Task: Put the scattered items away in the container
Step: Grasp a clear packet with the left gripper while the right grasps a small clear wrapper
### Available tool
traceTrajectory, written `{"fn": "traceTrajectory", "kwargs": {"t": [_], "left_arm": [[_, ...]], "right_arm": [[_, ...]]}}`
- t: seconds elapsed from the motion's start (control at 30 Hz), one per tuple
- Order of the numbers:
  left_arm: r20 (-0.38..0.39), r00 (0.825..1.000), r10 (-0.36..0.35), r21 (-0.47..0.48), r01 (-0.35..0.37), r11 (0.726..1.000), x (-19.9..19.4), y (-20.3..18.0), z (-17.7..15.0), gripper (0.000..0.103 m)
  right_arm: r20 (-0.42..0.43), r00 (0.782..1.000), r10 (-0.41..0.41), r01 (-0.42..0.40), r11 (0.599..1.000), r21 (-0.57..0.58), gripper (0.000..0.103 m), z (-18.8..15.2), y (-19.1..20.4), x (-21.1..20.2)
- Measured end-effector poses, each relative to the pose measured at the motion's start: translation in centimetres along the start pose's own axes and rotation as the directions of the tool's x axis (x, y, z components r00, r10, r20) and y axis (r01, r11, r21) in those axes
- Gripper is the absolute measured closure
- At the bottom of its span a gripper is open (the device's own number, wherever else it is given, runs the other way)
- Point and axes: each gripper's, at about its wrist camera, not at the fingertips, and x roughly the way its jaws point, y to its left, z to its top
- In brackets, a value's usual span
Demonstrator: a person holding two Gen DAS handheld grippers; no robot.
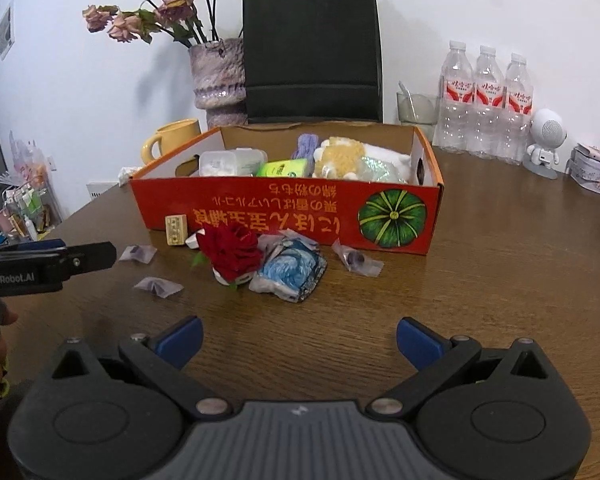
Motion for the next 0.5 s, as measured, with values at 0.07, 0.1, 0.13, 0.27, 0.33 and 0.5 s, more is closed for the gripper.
{"fn": "traceTrajectory", "kwargs": {"t": [0.07, 0.1, 0.13, 0.27, 0.33, 0.5], "left_arm": [[-0.014, 1.000, 0.006, 0.000, -0.006, 1.000, 0.4, 0.1, 0.0, 0.000], [-0.020, 1.000, 0.008, 0.004, -0.008, 1.000, 0.6, 0.2, 0.0, 0.000], [-0.025, 1.000, 0.013, 0.010, -0.012, 1.000, 0.8, 0.3, 0.1, 0.000], [-0.042, 0.997, 0.063, 0.042, -0.061, 0.997, 1.9, 1.1, 1.1, 0.000], [-0.054, 0.994, 0.098, 0.052, -0.095, 0.994, 2.8, 1.4, 1.7, 0.002], [-0.119, 0.986, 0.115, 0.051, -0.110, 0.993, 4.8, 1.8, 2.3, 0.011]], "right_arm": [[-0.004, 1.000, -0.005, 0.005, 1.000, 0.005, 0.000, -0.1, -0.1, 0.2], [-0.006, 1.000, -0.009, 0.009, 1.000, 0.008, 0.000, -0.1, -0.2, 0.3], [-0.004, 1.000, -0.012, 0.012, 1.000, 0.013, 0.000, -0.1, -0.3, 0.3], [0.011, 0.999, -0.052, 0.052, 0.999, 0.010, 0.001, 0.5, -1.1, 0.7], [0.014, 0.997, -0.070, 0.070, 0.998, 0.005, 0.006, 1.1, -1.6, 1.3], [0.013, 0.994, -0.105, 0.105, 0.994, 0.004, 0.017, 2.6, -2.7, 3.2]]}}
